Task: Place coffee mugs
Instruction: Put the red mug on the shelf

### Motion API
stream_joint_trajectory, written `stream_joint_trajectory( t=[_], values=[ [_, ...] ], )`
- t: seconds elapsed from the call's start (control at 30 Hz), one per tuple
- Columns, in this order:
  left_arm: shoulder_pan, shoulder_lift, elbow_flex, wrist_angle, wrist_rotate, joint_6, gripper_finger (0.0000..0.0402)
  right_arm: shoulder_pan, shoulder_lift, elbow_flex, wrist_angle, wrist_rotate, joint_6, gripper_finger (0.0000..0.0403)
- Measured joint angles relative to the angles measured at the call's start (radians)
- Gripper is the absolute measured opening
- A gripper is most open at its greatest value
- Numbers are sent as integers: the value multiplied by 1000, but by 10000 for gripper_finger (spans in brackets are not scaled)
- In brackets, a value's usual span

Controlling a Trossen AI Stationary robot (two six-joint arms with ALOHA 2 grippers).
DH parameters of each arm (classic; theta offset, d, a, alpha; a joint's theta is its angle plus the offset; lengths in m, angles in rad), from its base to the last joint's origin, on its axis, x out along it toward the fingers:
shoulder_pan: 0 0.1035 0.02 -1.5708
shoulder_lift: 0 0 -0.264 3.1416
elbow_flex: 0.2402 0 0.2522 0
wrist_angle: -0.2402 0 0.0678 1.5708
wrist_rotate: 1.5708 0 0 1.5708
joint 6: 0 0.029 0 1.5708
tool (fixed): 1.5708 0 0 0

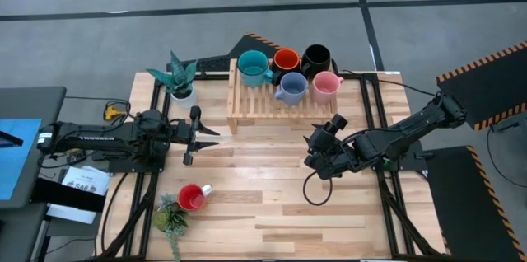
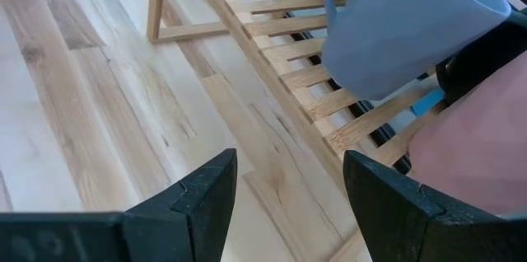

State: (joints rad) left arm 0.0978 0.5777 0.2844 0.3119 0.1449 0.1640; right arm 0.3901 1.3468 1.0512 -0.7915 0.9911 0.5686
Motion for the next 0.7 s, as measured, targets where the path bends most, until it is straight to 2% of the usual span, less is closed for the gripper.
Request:
stream_joint_trajectory(
  t=[0.2, 0.37, 0.43, 0.57, 0.7],
  values=[
    [-16, 0, 0, 0, 0, -15, 112, 0, 0, 0, 2, 0, 5, 249],
    [-127, 15, 40, -58, -4, 84, 112, 0, 0, 0, 2, 0, 6, 249],
    [-187, 32, 92, -142, -62, 106, 112, 0, 0, 0, 3, 0, 6, 249],
    [-311, 103, 249, -449, -238, 97, 112, 0, 0, 0, 8, 0, 7, 249],
    [-434, 204, 388, -711, -342, 17, 112, 0, 0, 0, 11, 0, 7, 249]
  ],
)
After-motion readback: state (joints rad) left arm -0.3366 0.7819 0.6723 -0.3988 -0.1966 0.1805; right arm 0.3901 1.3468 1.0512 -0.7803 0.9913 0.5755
